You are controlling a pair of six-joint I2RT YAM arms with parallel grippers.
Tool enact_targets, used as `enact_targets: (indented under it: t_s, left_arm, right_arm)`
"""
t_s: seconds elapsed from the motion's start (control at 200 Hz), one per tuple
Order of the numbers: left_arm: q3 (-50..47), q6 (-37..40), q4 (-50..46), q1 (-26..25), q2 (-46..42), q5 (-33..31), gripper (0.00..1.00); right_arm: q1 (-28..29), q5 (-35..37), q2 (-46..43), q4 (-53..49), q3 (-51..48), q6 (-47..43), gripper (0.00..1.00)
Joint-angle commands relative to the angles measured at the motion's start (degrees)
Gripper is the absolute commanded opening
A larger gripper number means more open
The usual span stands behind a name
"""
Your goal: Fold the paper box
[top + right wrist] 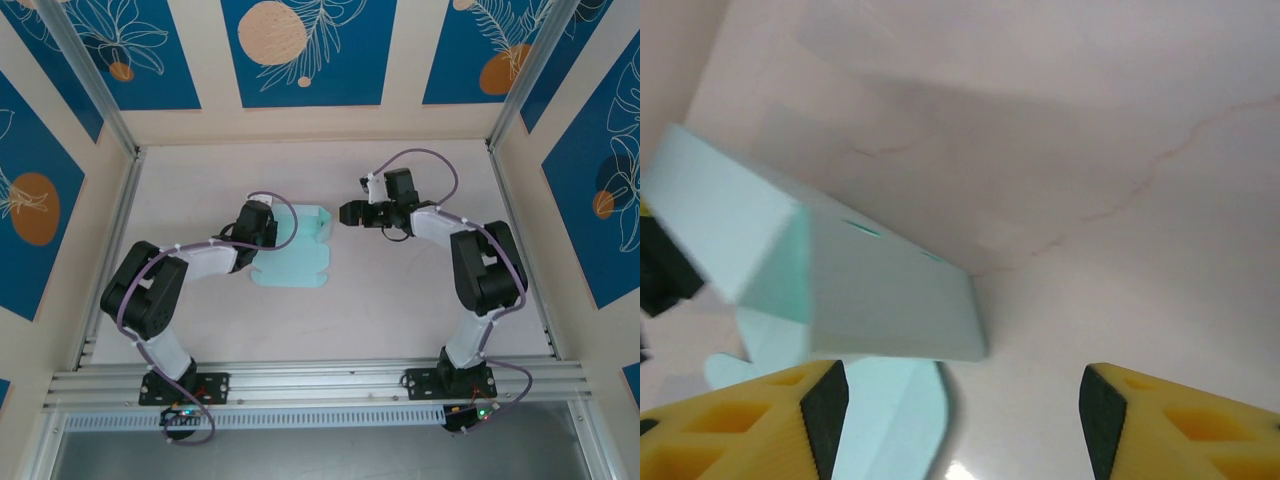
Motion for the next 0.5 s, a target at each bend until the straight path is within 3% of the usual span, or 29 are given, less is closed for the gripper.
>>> enact_targets:
  t_s: [0.0, 0.495]
  left_arm:
    - [1.2, 0.1, 0.9, -0.8, 1.4, -0.9, 0.00]
    - [1.9, -0.7, 1.7, -1.1, 3.4, -1.5, 0.00]
  right_arm:
    - [1.6, 2.1, 3.7, -1.9, 2.8, -4.1, 0.64]
    - [8.2, 6.3, 4.2, -3.3, 5.3, -13.8, 0.63]
